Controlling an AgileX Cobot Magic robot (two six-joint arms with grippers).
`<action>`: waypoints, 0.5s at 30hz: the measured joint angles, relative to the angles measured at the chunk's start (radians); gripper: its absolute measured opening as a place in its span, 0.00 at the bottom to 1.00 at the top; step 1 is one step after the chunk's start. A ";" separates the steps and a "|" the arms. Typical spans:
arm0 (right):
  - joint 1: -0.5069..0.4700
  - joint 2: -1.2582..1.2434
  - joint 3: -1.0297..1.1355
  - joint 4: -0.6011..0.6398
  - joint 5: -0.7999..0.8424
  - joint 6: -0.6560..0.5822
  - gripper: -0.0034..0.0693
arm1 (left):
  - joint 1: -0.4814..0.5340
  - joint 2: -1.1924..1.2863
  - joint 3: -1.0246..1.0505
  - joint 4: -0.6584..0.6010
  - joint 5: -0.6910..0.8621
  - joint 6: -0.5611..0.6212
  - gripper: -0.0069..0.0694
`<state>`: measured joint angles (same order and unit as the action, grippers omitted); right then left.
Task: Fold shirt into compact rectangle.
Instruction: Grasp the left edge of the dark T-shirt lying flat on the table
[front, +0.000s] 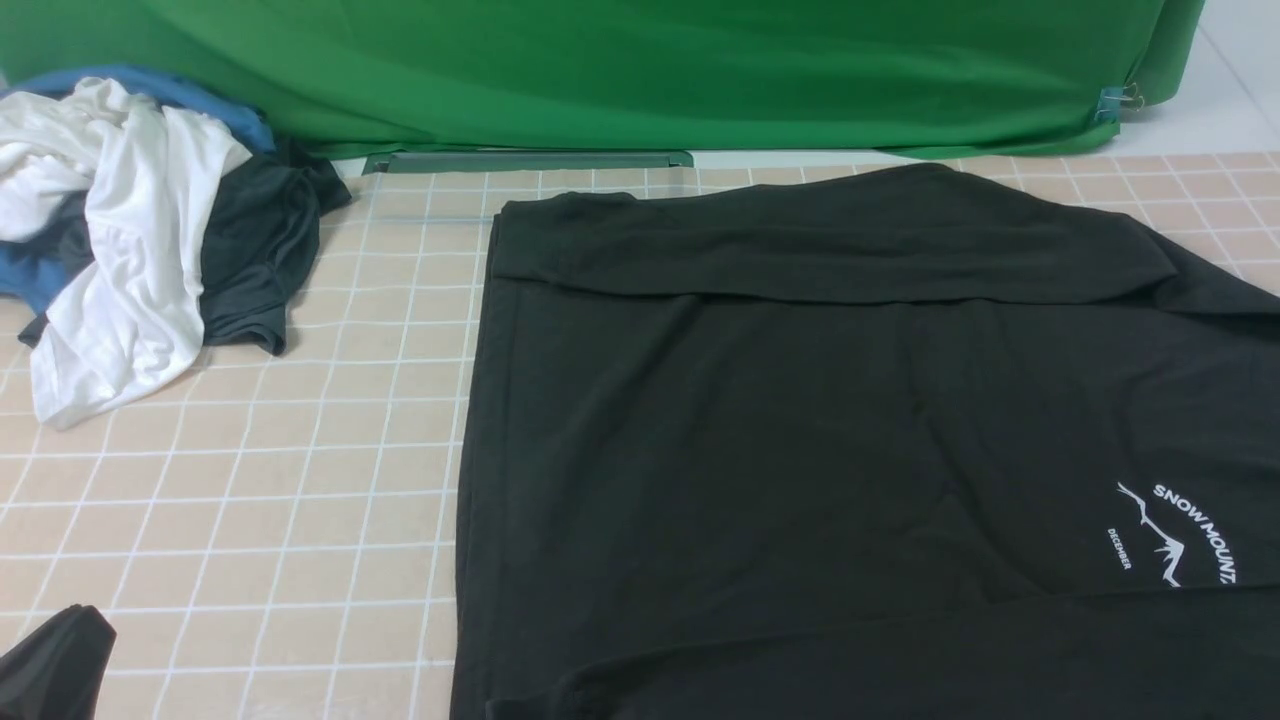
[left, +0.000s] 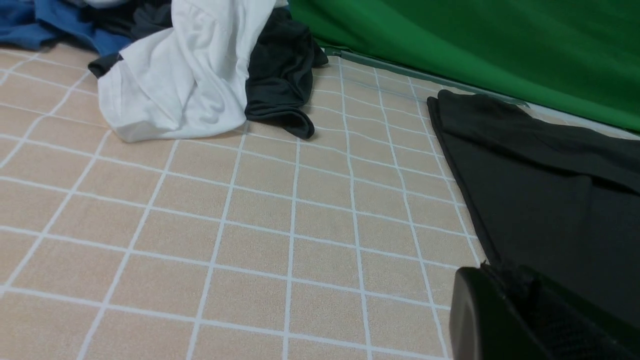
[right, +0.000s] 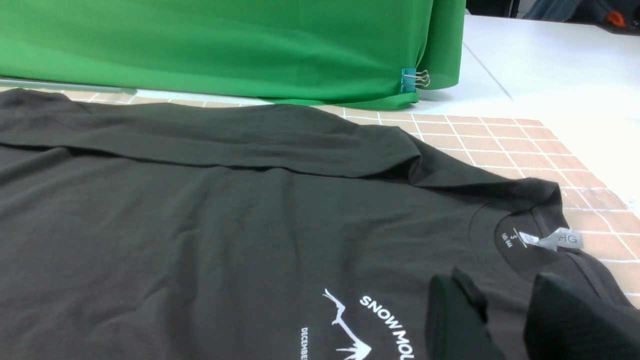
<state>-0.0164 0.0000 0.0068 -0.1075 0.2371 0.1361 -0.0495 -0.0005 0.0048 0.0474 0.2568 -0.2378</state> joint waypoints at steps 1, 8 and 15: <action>0.000 0.000 0.000 0.000 0.000 0.000 0.38 | 0.000 0.000 0.000 0.002 0.000 0.000 0.11; 0.000 0.000 0.000 0.000 0.000 0.000 0.38 | 0.000 0.000 0.000 0.007 0.000 0.002 0.11; 0.000 0.000 0.000 0.000 0.000 0.000 0.38 | 0.000 0.000 0.000 0.007 0.000 0.002 0.11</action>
<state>-0.0164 0.0000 0.0068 -0.1075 0.2371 0.1361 -0.0495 -0.0005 0.0048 0.0542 0.2568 -0.2355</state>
